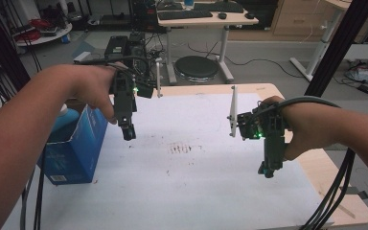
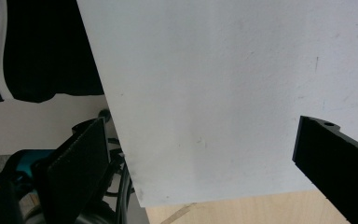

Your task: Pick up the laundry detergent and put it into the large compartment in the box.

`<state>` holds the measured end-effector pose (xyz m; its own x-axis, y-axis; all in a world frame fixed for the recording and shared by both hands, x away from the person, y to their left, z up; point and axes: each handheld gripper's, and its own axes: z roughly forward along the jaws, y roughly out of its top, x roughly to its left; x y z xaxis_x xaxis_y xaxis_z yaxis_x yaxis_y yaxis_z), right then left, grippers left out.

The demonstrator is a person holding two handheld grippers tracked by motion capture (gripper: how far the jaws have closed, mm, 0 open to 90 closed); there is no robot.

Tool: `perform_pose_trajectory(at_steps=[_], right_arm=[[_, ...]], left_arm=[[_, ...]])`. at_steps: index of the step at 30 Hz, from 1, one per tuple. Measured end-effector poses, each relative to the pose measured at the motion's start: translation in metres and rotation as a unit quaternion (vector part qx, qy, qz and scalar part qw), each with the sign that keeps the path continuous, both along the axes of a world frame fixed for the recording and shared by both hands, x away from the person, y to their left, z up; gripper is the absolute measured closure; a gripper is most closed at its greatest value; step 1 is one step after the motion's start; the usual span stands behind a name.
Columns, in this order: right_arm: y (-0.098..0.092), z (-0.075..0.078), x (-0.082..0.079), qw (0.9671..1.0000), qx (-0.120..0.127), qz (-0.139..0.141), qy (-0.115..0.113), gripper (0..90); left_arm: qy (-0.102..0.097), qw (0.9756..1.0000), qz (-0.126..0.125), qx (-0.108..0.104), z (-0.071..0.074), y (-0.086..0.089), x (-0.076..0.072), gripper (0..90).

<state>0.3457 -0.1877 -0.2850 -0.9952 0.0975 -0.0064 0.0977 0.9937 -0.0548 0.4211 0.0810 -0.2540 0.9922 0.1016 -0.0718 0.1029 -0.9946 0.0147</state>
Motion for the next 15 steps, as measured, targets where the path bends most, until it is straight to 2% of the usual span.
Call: perform_pose_trajectory(at_steps=[15], right_arm=[[-0.0002,0.0002,-0.0012,1.0,0.002,0.001,-0.001,2.8]], left_arm=[[-0.004,1.0,0.004,-0.002,0.0011,0.002,-0.0005,1.7]])
